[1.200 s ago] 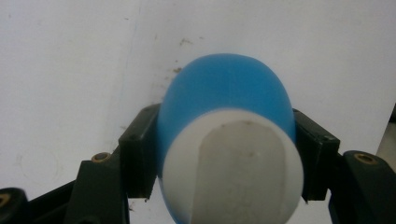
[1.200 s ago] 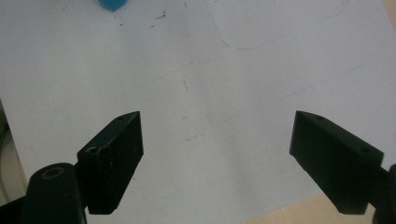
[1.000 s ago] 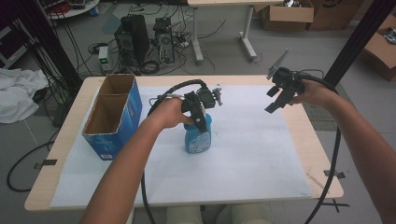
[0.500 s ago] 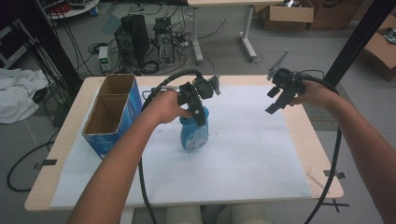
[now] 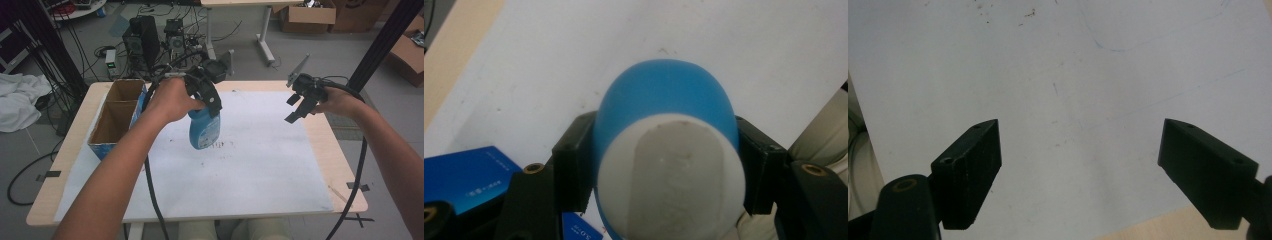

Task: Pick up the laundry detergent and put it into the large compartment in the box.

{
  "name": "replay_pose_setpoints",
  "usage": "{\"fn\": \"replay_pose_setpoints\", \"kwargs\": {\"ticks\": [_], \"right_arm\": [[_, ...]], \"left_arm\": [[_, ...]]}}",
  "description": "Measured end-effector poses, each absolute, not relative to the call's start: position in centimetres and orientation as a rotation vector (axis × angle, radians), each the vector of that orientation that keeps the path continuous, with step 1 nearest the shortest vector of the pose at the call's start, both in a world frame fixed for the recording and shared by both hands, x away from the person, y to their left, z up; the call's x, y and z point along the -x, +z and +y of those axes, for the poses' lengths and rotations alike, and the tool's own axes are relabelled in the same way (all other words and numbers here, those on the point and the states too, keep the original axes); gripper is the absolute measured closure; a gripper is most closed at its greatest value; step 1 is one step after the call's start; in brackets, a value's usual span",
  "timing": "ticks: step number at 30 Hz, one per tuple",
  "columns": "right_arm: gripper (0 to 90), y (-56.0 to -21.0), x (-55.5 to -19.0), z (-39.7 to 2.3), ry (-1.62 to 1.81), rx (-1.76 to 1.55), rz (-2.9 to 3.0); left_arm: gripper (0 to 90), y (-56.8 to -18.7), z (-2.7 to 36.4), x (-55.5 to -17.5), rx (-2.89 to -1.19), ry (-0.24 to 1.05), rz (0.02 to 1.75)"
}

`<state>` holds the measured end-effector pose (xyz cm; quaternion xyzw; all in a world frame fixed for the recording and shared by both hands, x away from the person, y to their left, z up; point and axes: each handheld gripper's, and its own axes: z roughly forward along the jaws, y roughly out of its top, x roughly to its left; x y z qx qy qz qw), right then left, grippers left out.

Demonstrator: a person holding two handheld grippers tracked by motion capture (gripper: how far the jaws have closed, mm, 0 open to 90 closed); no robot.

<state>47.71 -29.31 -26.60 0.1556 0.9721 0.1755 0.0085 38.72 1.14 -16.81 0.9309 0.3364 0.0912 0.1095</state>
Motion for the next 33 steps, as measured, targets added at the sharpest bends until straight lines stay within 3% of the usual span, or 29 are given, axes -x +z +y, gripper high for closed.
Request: {"fn": "replay_pose_setpoints", "kwargs": {"ticks": [17, 33], "right_arm": [[17.9, -26.3, -47.4, -29.6, 0.541, -0.487, 3.031], [18.0, -26.4, -47.4, -28.9, 0.537, -0.456, 3.033]], "left_arm": [[38.1, -9.9, 5.9, -39.4, -2.483, 0.359, 1.431], [38.1, -5.1, 10.8, -38.9, -2.308, 0.424, 1.72]]}}
